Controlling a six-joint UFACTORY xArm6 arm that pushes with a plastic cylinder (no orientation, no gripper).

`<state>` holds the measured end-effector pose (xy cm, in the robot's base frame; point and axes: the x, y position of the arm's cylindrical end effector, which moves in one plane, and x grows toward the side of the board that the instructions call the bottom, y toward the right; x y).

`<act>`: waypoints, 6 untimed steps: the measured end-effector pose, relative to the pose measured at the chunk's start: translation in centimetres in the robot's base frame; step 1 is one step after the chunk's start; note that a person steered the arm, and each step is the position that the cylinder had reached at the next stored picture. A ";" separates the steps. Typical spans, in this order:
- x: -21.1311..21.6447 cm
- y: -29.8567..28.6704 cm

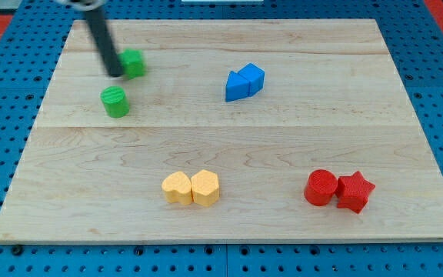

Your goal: Place the green circle diagonal to the bottom left side of the green star

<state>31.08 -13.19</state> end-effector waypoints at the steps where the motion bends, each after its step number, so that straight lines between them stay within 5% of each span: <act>1: -0.4 1.4; 2: 4.1 -9.6; 3: 10.8 -14.5; 4: 12.2 -6.6; 6: 3.2 7.2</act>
